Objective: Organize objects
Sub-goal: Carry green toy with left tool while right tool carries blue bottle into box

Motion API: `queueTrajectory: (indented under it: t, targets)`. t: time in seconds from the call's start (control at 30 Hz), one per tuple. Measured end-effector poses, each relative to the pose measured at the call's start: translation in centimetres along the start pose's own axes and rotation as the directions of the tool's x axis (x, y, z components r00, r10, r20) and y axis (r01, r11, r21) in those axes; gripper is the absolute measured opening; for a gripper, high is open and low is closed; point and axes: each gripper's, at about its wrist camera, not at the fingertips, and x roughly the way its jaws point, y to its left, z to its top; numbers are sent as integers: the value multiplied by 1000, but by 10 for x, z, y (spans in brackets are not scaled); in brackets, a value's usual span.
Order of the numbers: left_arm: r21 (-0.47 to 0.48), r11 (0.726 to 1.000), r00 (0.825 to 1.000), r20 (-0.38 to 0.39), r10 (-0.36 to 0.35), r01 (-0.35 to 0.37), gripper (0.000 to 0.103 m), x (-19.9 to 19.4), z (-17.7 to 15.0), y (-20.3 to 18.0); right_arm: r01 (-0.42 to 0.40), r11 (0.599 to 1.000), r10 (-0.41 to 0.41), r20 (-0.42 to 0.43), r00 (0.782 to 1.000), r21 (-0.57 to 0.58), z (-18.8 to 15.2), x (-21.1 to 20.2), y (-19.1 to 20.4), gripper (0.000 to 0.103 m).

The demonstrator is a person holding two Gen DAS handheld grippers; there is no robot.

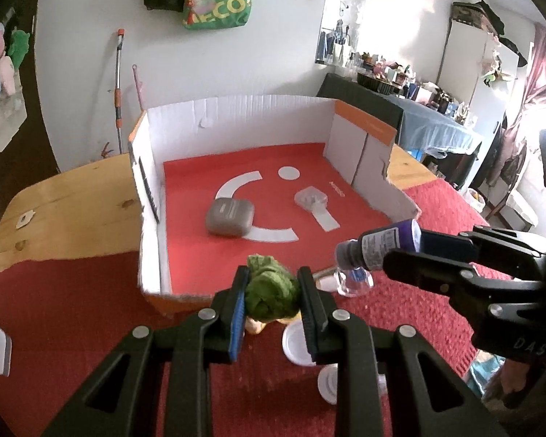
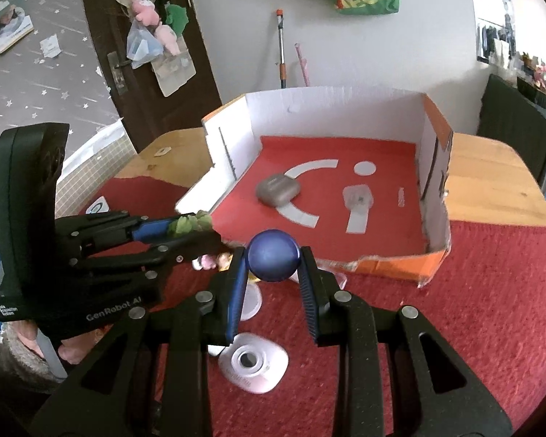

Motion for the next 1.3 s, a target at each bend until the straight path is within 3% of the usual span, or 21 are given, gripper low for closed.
queueTrajectory:
  t: [0.3,0.67,1.3]
  targets:
    - [-15,1000,999,-43,-13,12,27,33,22,8,29,999,-29,-12,1000,18,18,22,-24,26]
    - [-27,1000,988,-155,1,-5,27,86,26,17,55,998,-52,-80,995,42,22,61,-48,26]
    - [-32,999,981,-195,13,-20,27,110,35,23,103,994,-99,-159,982,18,26,90,-56,26]
